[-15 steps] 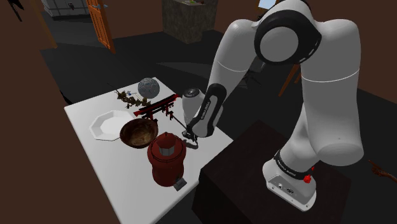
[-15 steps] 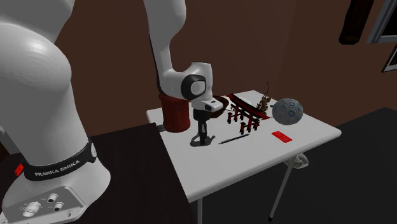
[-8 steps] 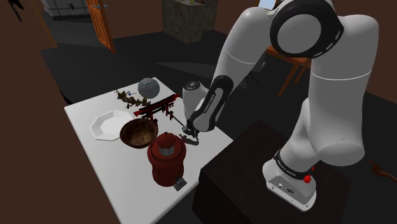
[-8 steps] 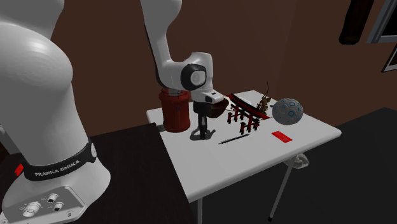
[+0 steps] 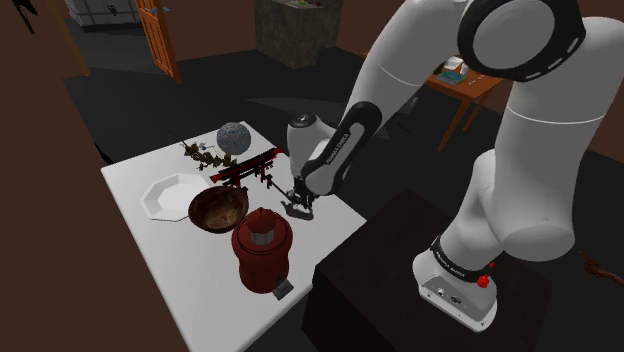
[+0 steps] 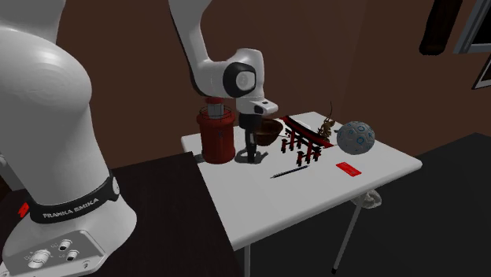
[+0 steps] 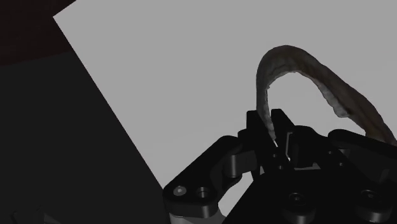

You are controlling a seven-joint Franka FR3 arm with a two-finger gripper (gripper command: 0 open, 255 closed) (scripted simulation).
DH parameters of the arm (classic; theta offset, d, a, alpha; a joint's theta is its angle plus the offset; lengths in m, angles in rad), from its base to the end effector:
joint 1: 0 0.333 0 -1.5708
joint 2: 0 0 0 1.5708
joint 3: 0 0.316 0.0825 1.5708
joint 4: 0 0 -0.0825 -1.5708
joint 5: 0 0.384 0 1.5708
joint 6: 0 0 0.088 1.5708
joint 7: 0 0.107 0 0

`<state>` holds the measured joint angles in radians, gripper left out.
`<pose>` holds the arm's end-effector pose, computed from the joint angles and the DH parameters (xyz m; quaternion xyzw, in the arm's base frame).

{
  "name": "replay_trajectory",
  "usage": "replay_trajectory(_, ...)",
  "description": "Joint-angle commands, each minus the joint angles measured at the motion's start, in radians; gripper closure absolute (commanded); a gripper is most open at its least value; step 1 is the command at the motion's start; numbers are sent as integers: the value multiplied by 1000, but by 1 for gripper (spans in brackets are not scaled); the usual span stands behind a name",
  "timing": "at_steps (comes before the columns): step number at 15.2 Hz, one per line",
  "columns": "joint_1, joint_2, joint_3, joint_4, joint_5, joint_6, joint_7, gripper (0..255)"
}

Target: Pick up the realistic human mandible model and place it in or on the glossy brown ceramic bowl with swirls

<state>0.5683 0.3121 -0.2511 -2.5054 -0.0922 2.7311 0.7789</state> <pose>0.4346 0.1381 0.1608 0.9809 -0.1820 -0.0053 0.0678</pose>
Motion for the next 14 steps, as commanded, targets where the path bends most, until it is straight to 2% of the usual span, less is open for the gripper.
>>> replay_trajectory(1, 7, -36, -8, -7, -10, -29, 5, 255)
replay_trajectory(14, 25, -229, -33, -14, -64, -212, 28, 255)
